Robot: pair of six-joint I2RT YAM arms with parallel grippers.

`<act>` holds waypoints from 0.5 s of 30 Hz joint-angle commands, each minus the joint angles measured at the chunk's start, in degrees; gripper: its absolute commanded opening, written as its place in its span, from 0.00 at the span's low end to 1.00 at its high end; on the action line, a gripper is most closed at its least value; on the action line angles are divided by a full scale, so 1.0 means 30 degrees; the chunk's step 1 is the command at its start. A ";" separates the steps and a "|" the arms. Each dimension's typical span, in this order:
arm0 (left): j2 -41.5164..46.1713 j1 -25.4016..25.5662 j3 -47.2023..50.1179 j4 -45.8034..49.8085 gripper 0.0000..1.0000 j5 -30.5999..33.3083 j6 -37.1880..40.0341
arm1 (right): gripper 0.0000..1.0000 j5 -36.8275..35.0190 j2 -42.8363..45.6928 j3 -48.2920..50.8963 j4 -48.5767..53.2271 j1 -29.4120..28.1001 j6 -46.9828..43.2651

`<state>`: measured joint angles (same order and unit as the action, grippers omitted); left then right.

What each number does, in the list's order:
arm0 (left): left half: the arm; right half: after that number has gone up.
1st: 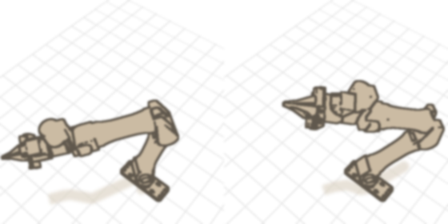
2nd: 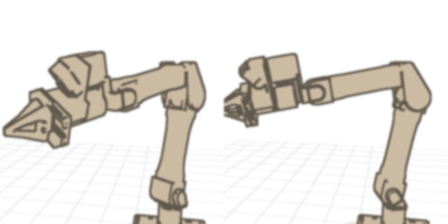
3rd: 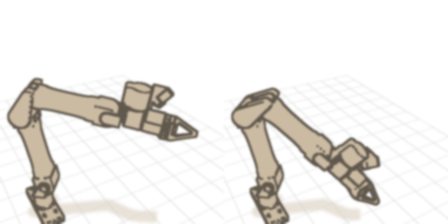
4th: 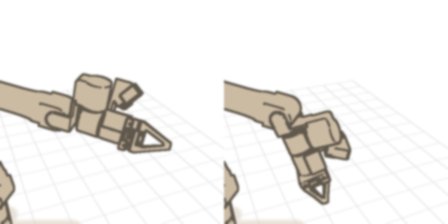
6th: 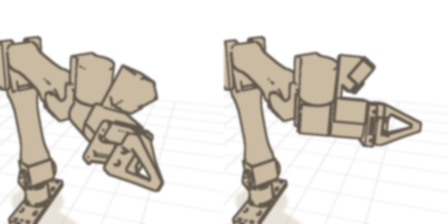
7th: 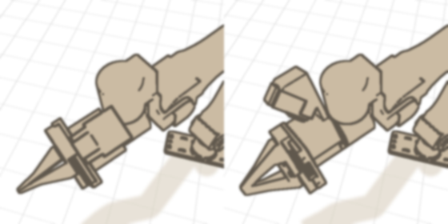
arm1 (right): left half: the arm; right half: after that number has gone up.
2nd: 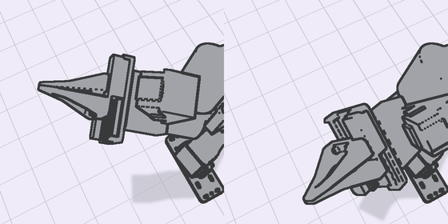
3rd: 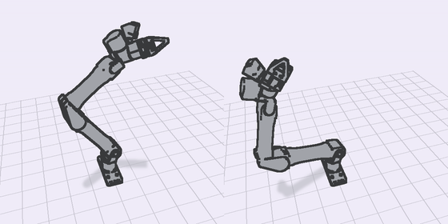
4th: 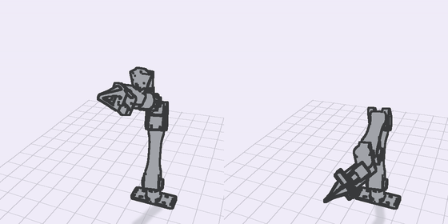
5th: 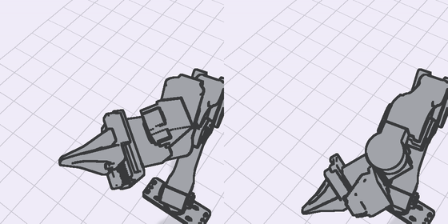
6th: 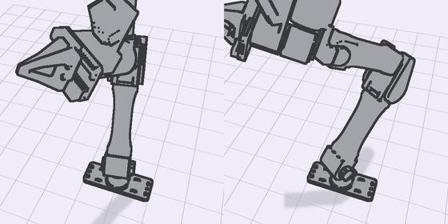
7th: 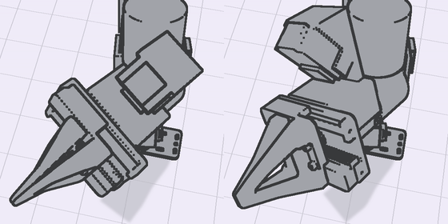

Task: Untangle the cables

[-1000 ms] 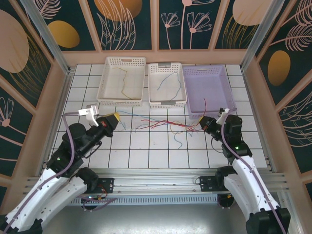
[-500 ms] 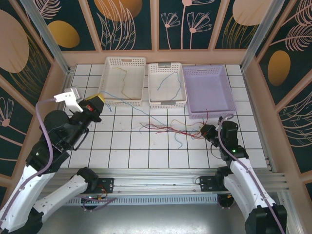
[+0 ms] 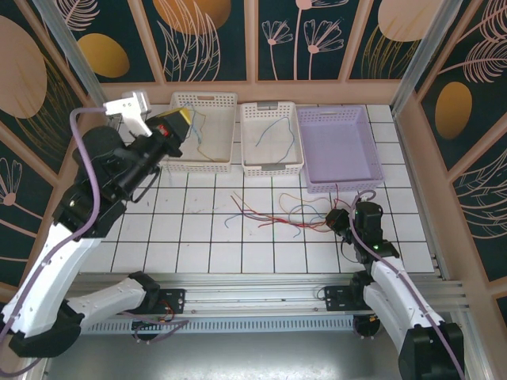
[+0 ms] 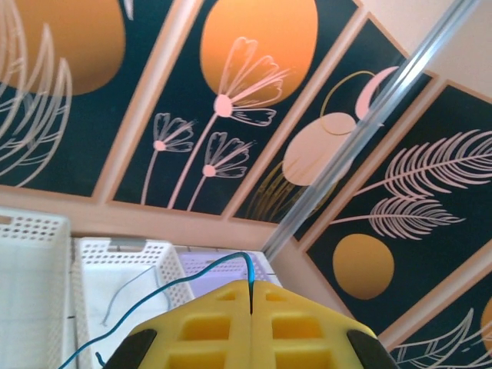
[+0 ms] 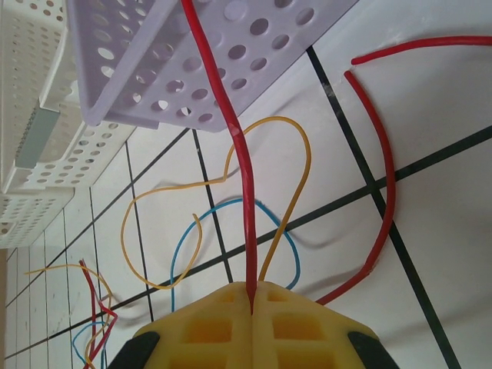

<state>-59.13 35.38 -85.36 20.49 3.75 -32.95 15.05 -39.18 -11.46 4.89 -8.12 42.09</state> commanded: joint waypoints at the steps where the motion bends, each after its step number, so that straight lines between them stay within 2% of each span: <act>1: -0.1528 0.0042 -0.1364 -0.1225 0.00 -0.1357 0.0619 | 0.00 0.0116 0.0096 0.0130 -0.0987 0.0129 -0.0371; 9: -0.6313 0.0044 -0.5694 -0.1442 0.00 -0.1693 0.1911 | 0.00 0.0977 0.0873 -0.0090 -0.0790 0.0129 -0.0231; 15: -1.0926 -0.0064 -1.1427 -0.0410 0.00 -0.1034 0.2853 | 0.00 0.1514 0.1588 -0.0325 -0.0302 0.0064 -0.0259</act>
<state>-87.99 35.38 -112.71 18.81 0.21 -27.18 17.98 -35.66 -11.49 3.97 -8.12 42.09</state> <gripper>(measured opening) 0.061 0.042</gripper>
